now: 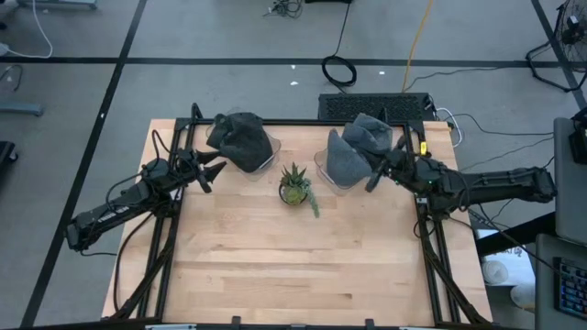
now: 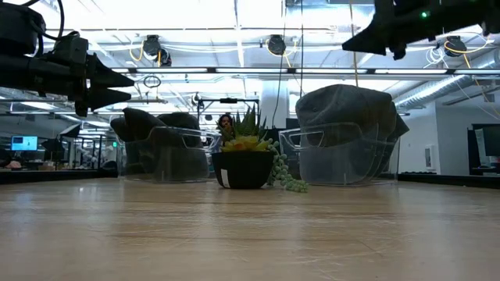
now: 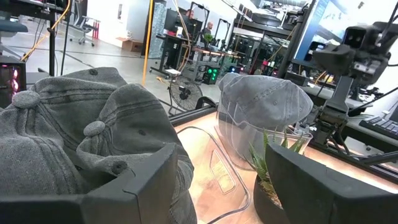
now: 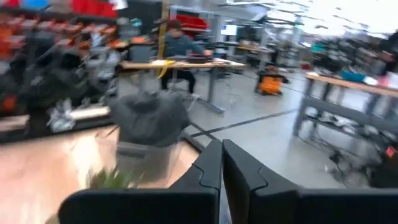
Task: Pick & Place hat
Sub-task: Return to Home Position
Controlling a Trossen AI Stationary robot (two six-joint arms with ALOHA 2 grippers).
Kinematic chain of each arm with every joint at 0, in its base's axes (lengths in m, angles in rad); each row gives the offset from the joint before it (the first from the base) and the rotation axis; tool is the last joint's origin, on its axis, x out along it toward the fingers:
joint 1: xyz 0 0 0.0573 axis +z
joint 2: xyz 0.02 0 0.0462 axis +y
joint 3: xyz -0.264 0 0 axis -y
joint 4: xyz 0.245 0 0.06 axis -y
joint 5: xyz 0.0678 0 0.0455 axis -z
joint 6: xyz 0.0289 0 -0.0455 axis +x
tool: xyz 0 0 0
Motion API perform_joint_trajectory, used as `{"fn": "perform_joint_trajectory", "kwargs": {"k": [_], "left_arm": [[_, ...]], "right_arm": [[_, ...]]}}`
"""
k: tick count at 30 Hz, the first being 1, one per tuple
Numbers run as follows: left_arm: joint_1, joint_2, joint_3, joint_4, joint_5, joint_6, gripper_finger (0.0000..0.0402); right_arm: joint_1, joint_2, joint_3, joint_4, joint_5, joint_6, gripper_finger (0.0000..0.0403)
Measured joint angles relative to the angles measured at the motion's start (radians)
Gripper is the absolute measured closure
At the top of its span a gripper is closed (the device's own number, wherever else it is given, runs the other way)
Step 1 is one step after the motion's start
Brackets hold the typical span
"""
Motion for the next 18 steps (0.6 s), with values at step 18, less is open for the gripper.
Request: {"fn": "perform_joint_trajectory", "kwargs": {"k": [18], "left_arm": [[0.000, 0.000, 0.000, 0.000, 0.000, 0.000, 0.0149]], "right_arm": [[-0.157, -0.378, -0.233, -0.026, -0.247, -0.026, 0.0403]]}}
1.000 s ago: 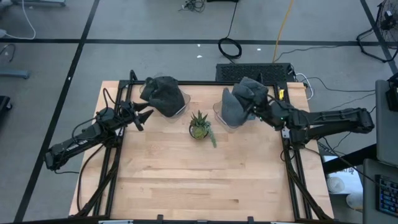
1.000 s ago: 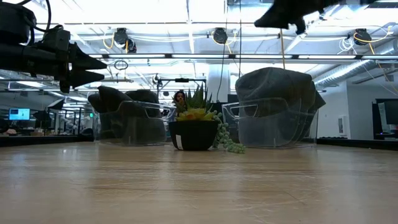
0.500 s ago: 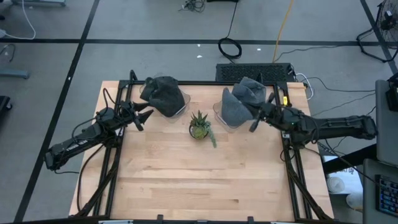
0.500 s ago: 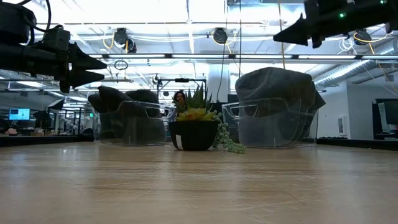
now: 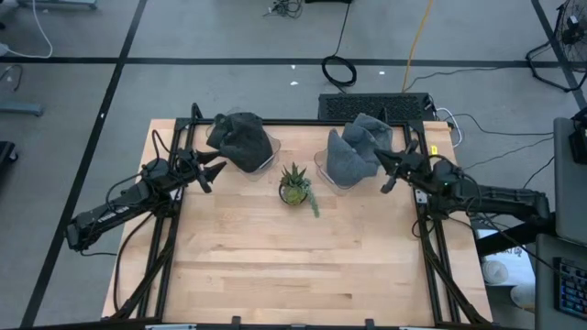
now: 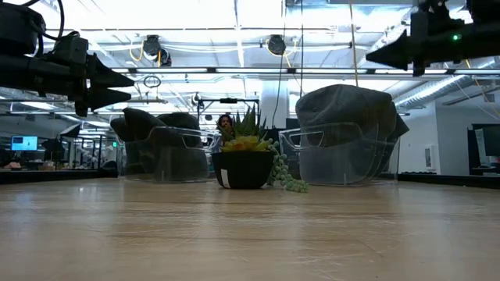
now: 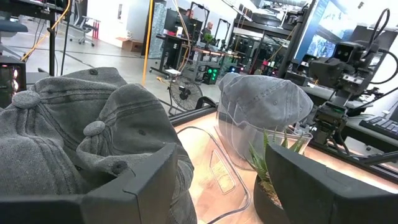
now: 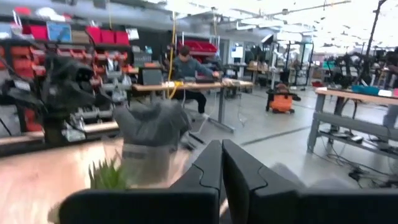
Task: Pick & Place hat
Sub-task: Return to Home Position
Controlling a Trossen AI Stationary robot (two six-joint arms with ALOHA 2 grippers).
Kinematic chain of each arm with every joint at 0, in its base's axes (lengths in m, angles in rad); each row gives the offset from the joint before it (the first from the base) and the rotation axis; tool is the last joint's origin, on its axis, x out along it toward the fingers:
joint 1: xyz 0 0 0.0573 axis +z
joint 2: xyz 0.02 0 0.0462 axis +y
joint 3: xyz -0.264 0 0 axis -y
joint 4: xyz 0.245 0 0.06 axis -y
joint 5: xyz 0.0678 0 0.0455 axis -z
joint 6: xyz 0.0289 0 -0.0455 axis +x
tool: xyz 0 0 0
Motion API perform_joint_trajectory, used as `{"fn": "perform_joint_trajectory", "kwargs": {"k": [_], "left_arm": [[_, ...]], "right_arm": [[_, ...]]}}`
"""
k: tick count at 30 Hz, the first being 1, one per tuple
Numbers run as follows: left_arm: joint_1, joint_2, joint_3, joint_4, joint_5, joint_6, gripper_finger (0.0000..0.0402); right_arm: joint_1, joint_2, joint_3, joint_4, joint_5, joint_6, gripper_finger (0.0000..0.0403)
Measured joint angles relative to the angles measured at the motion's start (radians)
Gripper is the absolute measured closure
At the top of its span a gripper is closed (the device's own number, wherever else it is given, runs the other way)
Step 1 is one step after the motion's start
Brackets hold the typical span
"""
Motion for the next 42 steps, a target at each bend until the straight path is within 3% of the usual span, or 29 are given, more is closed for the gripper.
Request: {"fn": "perform_joint_trajectory", "kwargs": {"k": [5, 21, 27, 33, 42], "left_arm": [[0.000, 0.000, 0.000, 0.000, 0.000, 0.000, 0.0149], [0.000, 0.000, 0.000, 0.000, 0.000, 0.000, 0.0149], [0.000, 0.000, 0.000, 0.000, 0.000, 0.000, 0.0149], [0.000, 0.000, 0.000, 0.000, 0.000, 0.000, 0.0149], [0.000, 0.000, 0.000, 0.000, 0.000, 0.000, 0.0149]], "right_arm": [[-0.032, -0.050, -0.020, -0.101, 0.005, 0.001, 0.0403], [-0.116, -0.269, -0.205, -0.105, 0.004, 0.110, 0.0403], [-0.116, -0.303, -0.241, -0.189, 0.004, 0.134, 0.0403], [-0.119, -0.320, -0.242, -0.190, 0.060, 0.107, 0.0403], [-0.118, -0.320, -0.244, -0.194, 0.055, 0.054, 0.0403]]}}
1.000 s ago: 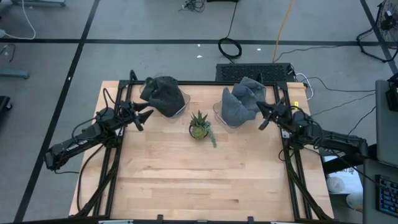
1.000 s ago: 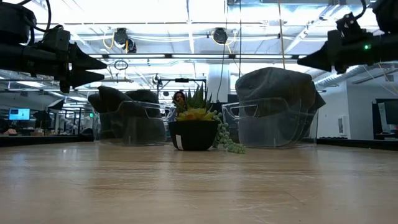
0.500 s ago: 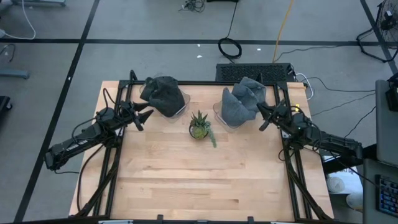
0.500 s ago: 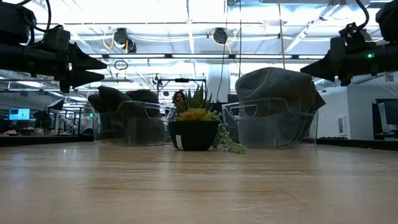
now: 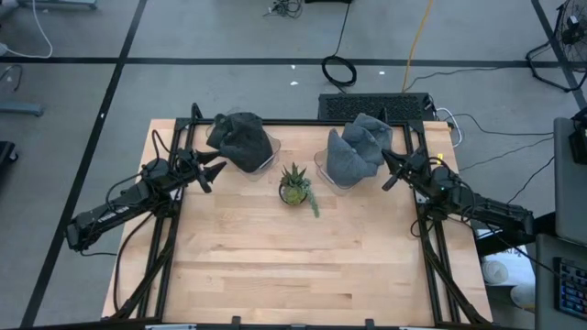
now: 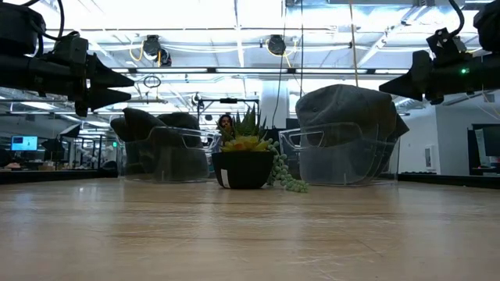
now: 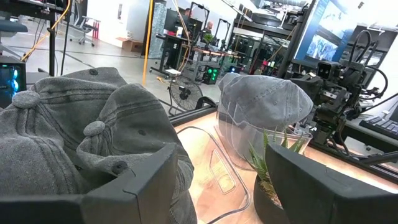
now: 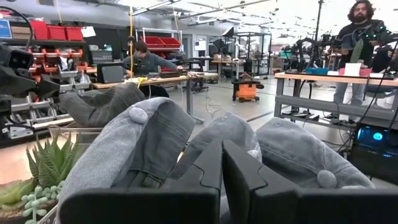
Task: Pick & Place hat
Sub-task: Return to Home Position
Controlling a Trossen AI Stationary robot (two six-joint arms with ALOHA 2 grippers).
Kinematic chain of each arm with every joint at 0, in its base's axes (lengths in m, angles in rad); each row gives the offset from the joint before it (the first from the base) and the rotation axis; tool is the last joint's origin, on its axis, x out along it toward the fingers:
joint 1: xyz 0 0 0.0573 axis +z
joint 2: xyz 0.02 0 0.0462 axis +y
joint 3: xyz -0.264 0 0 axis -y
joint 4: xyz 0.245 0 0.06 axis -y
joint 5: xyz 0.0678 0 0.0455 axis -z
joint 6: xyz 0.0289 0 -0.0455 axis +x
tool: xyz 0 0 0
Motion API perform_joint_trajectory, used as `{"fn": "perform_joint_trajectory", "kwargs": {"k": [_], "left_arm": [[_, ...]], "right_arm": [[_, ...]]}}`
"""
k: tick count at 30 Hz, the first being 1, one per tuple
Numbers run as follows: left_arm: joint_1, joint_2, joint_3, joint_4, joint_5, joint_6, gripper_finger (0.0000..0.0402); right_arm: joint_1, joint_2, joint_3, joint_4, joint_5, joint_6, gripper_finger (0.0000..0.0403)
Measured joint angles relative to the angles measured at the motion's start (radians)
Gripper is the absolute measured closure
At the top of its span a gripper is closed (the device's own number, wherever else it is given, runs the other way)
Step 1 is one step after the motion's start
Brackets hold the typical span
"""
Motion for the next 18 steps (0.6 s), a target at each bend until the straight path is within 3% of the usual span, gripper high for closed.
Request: {"fn": "perform_joint_trajectory", "kwargs": {"k": [18], "left_arm": [[0.000, 0.000, 0.000, 0.000, 0.000, 0.000, 0.0149]], "right_arm": [[0.000, 0.005, -0.002, 0.020, 0.000, -0.001, 0.0403]]}}
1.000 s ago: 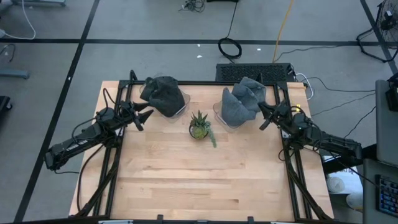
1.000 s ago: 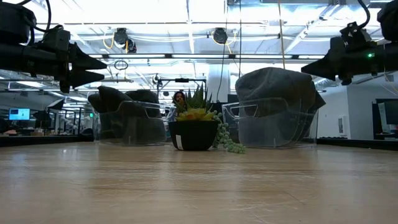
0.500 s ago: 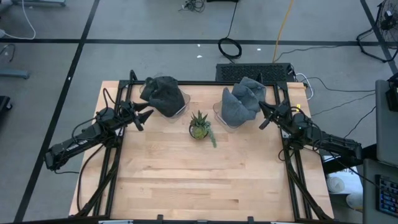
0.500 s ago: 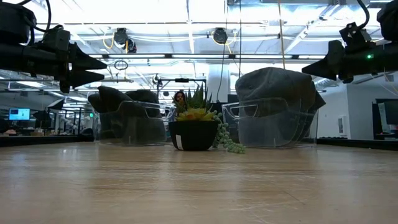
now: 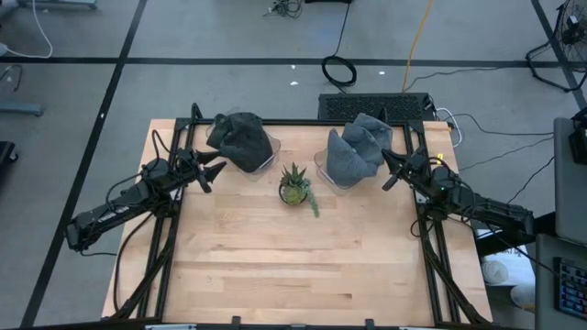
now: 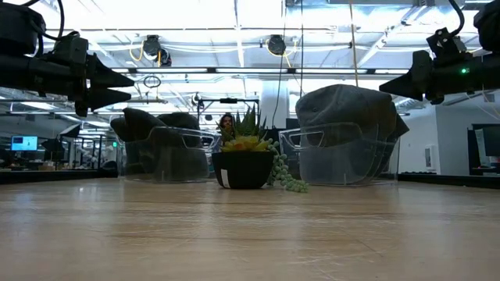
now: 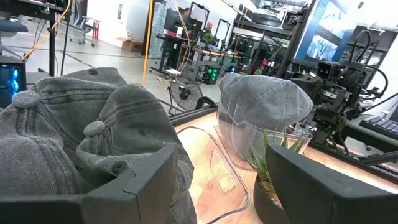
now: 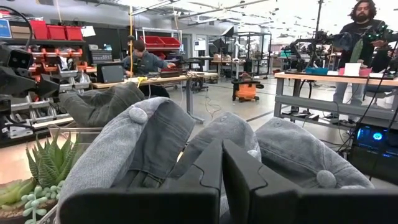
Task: Pick & Place hat
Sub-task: Return to Home Position
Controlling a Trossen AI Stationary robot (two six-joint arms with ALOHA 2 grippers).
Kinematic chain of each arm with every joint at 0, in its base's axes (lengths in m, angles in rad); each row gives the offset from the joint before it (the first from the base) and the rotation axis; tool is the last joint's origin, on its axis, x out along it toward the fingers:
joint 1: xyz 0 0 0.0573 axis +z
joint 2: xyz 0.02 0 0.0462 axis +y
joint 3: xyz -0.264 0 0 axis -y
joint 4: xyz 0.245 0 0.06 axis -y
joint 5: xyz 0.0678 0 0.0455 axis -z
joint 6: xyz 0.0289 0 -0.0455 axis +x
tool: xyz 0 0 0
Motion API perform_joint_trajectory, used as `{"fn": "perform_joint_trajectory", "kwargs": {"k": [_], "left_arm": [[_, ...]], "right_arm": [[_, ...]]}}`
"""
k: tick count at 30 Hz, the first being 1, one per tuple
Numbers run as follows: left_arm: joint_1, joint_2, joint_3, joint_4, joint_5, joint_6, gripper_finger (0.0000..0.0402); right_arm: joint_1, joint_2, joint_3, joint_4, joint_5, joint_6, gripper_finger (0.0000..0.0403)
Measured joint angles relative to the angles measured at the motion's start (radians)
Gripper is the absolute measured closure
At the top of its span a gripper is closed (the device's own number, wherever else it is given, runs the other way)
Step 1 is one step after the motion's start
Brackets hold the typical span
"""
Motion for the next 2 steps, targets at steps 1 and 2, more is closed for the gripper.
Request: {"fn": "perform_joint_trajectory", "kwargs": {"k": [1, 2], "left_arm": [[0.000, 0.000, 0.000, 0.000, 0.000, 0.000, 0.0149], [0.000, 0.000, 0.000, 0.000, 0.000, 0.000, 0.0149]], "right_arm": [[0.000, 0.000, 0.000, 0.000, 0.000, 0.000, 0.0403], [0.000, 0.000, 0.000, 0.000, 0.000, 0.000, 0.0403]]}}
